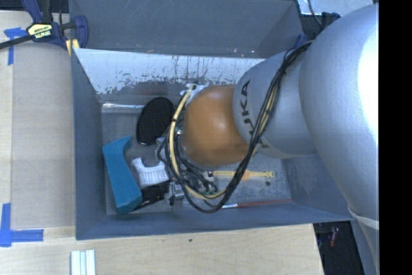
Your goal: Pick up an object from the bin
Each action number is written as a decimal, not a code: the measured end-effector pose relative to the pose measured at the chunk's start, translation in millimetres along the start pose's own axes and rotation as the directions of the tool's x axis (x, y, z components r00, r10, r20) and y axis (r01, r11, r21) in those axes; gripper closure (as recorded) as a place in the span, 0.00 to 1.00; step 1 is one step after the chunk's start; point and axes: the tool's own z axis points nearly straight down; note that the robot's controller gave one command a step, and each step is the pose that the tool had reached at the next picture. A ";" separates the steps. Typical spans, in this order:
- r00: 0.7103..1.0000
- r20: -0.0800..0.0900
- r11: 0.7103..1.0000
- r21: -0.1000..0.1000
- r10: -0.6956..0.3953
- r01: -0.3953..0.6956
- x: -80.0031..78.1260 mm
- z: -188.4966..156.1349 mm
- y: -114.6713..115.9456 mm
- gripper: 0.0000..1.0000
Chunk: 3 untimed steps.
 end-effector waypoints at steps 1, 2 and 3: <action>0.999 0.005 0.999 -0.003 -0.053 0.053 -4.0 0.9 12.4 0.00; 1.000 0.002 1.000 -0.001 -0.016 0.016 -2.2 -2.5 0.0 0.00; 0.999 0.003 0.999 -0.002 -0.043 0.043 2.8 -6.2 4.7 0.00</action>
Offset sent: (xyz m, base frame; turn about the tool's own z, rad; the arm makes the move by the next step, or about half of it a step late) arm 0.0018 -0.0076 0.0039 0.0074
